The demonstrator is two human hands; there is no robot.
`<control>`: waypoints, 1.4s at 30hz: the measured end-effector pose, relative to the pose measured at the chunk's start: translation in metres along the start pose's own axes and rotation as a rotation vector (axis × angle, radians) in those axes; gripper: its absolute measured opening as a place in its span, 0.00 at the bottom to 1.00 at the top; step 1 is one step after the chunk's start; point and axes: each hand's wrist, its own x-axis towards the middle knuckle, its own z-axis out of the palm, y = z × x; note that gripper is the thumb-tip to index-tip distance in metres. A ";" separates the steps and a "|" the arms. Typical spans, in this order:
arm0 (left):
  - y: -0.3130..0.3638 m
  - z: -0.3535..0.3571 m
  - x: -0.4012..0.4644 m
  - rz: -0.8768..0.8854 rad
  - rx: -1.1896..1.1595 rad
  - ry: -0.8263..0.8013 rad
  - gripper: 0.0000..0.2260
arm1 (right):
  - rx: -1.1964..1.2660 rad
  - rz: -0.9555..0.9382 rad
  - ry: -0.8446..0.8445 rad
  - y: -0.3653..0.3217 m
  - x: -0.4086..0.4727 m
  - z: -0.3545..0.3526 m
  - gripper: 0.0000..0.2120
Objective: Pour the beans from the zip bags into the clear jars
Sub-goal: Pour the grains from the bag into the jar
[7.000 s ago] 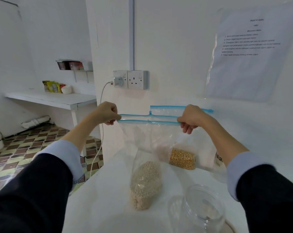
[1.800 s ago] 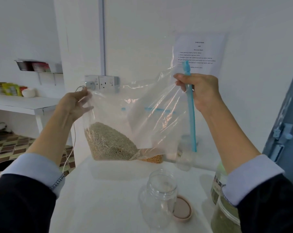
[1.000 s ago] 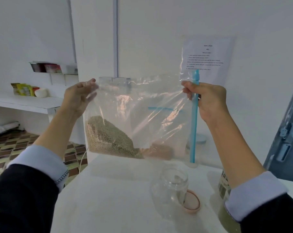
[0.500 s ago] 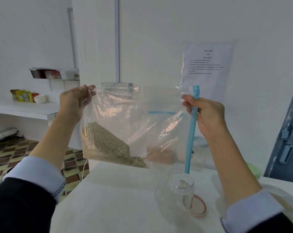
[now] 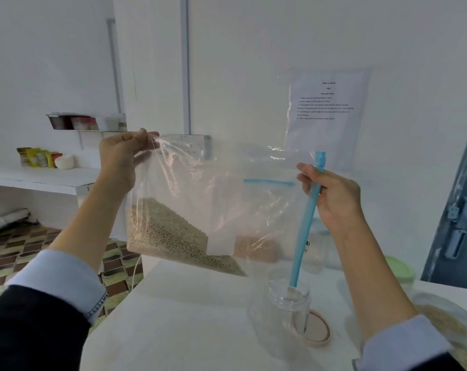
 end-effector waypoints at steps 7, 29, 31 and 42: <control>0.002 0.004 -0.004 0.017 0.018 -0.056 0.20 | 0.013 0.009 0.008 0.004 0.004 -0.008 0.08; 0.012 0.021 -0.009 0.064 0.031 -0.071 0.19 | 0.110 0.084 -0.081 0.013 0.008 -0.028 0.05; 0.012 0.022 -0.009 0.067 0.029 -0.065 0.19 | 0.105 0.081 -0.082 0.014 0.010 -0.030 0.06; 0.020 0.040 -0.015 0.054 -0.018 -0.002 0.12 | 0.153 0.097 -0.042 0.020 0.013 -0.034 0.04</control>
